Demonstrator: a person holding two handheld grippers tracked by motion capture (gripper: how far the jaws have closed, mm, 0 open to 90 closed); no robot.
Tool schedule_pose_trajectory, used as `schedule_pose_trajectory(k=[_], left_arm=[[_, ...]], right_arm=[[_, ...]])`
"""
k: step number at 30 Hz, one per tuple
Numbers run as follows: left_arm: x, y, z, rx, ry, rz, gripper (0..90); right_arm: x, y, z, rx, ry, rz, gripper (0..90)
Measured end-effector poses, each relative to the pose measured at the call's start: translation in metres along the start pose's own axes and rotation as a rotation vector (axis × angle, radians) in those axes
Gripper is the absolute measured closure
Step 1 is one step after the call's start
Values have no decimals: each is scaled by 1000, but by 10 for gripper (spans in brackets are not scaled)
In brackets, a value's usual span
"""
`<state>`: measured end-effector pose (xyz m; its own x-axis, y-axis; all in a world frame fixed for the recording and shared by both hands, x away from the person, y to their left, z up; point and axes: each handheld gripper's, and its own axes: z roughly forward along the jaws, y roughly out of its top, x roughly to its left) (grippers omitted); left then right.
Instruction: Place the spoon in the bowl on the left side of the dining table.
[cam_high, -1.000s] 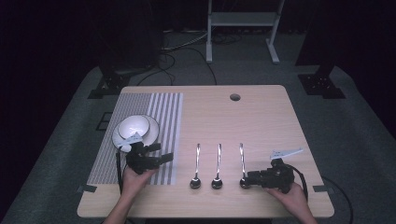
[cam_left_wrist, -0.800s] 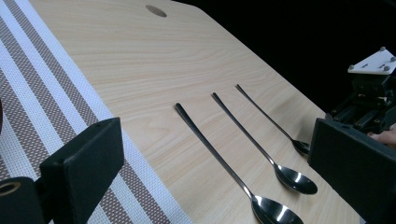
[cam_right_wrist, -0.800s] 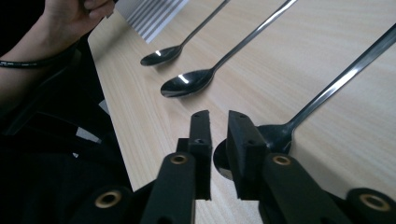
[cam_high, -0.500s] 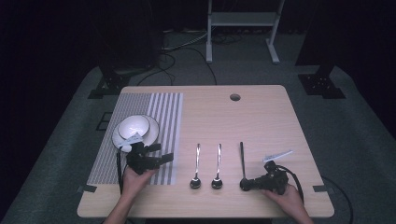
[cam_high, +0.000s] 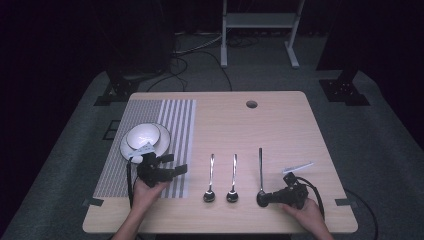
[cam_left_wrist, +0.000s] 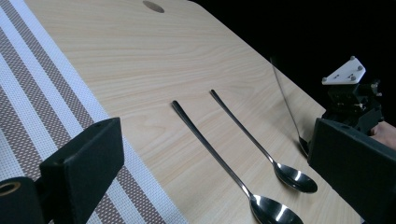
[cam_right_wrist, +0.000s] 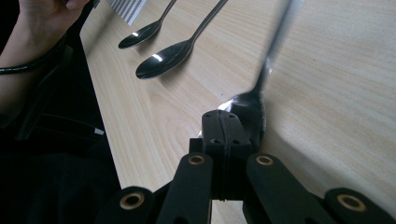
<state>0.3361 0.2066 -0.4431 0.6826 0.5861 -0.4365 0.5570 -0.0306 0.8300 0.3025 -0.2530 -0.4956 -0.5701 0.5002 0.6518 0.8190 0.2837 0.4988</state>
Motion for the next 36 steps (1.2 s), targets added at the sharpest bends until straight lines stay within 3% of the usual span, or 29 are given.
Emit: schedule_pose_trajectory(k=[7, 17, 24, 36], left_arm=[[-1, 1, 1, 1, -4, 1, 27], [-14, 4, 14, 31, -32, 21, 28], [-28, 10, 32, 59, -95, 26, 35], [-50, 18, 79, 133, -154, 32, 45]], right_arm=[[-2, 0, 0, -1, 11, 4, 900], [-2, 0, 0, 0, 8, -2, 900], [-2, 0, 0, 4, 8, -6, 900], [-1, 0, 0, 4, 5, -13, 900]])
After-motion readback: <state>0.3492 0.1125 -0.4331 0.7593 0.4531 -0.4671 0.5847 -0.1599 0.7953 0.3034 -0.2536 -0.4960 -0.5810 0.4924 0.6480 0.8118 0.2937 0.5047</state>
